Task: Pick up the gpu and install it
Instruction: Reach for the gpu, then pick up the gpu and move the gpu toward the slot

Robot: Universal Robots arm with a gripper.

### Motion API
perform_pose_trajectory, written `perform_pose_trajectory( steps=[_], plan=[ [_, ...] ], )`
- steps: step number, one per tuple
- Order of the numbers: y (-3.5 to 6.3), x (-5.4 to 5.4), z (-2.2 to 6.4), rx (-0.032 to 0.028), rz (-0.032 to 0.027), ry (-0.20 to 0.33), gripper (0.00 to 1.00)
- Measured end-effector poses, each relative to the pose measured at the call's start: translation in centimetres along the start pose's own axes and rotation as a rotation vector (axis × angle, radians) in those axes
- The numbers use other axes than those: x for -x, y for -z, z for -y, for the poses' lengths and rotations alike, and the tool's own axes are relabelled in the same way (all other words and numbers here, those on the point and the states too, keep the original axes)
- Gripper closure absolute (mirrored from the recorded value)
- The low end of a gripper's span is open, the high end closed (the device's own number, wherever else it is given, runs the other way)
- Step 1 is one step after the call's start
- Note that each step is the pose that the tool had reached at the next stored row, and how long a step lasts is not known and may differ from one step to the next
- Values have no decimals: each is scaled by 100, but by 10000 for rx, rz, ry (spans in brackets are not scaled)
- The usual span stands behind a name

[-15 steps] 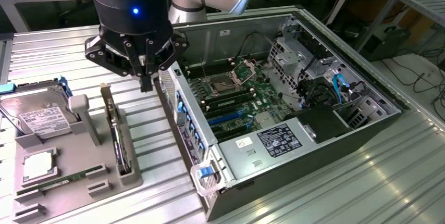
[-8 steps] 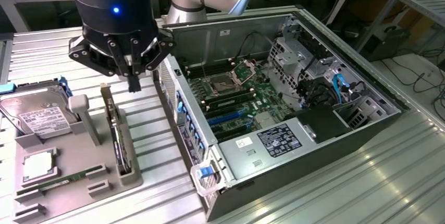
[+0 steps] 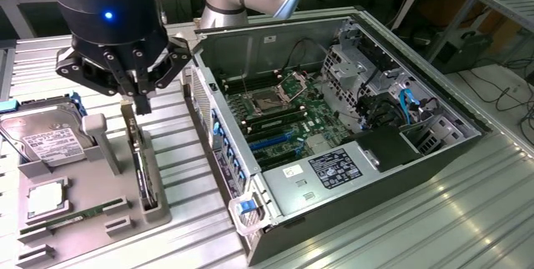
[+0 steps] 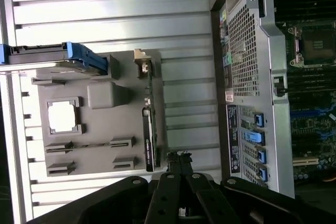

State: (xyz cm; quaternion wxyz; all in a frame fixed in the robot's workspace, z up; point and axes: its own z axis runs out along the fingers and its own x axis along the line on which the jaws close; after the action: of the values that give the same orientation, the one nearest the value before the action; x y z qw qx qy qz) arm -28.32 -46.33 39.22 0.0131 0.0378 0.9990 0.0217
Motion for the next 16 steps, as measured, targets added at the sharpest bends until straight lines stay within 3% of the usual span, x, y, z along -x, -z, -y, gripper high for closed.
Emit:
perform_pose_trajectory(
  steps=[11, 16],
  plan=[
    [3, -264, 20, 1, 1, -1, 89],
    [4, -279, 21, 1, 0, -1, 89]
  ],
)
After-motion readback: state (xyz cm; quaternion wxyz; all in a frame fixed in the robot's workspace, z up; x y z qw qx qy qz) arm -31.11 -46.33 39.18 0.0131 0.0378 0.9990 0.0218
